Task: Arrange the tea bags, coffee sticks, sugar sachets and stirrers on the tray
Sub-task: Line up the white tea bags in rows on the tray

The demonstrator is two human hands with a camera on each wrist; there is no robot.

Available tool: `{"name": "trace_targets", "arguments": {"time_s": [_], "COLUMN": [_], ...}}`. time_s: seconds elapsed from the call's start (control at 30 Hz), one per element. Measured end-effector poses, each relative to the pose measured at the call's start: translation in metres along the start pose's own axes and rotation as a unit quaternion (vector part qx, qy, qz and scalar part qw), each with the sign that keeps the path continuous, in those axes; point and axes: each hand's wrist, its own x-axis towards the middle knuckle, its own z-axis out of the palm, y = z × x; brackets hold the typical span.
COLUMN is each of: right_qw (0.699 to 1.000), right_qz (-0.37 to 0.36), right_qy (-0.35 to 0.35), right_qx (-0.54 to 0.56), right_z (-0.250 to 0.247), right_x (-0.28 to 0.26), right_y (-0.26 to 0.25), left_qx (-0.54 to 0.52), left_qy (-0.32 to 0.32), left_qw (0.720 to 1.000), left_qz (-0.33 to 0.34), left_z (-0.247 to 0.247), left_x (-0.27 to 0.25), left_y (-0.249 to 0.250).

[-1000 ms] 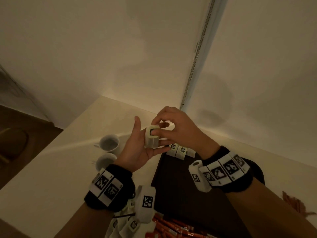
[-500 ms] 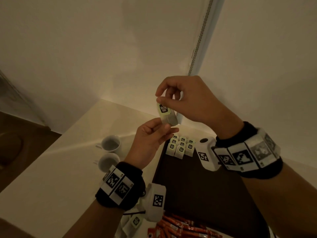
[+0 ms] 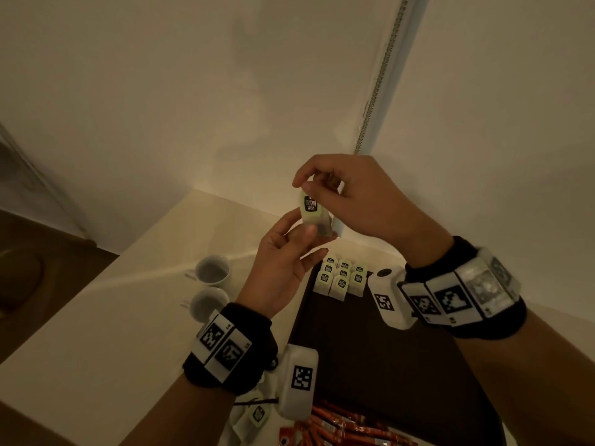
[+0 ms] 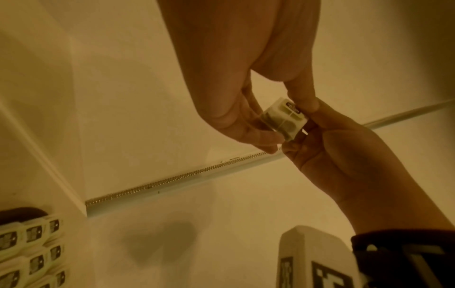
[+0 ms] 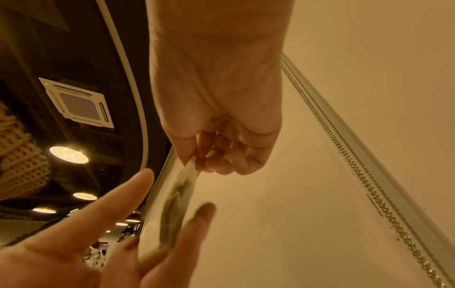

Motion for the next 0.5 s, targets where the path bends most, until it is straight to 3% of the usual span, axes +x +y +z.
{"name": "trace_targets", "arguments": {"time_s": [0.23, 0.5], "right_qw": [0.995, 0.994], "right_qz": [0.061, 0.097], "right_qy": [-0.015, -0.020], "right_qx": [0.083, 0.042], "right_z": [0.001, -0.007], "right_x": [-0.006, -0.012], "right_y": [0.001, 0.011], "left_qx": [0.022, 0.066], "left_qy": [0.006, 0.025], "left_qw": [0.999, 0.996], "left_qz": [0.029, 0.058], "left_z": [0.006, 0.002], "left_x": [0.001, 0.004], "left_y": [0.001, -0.006]}}
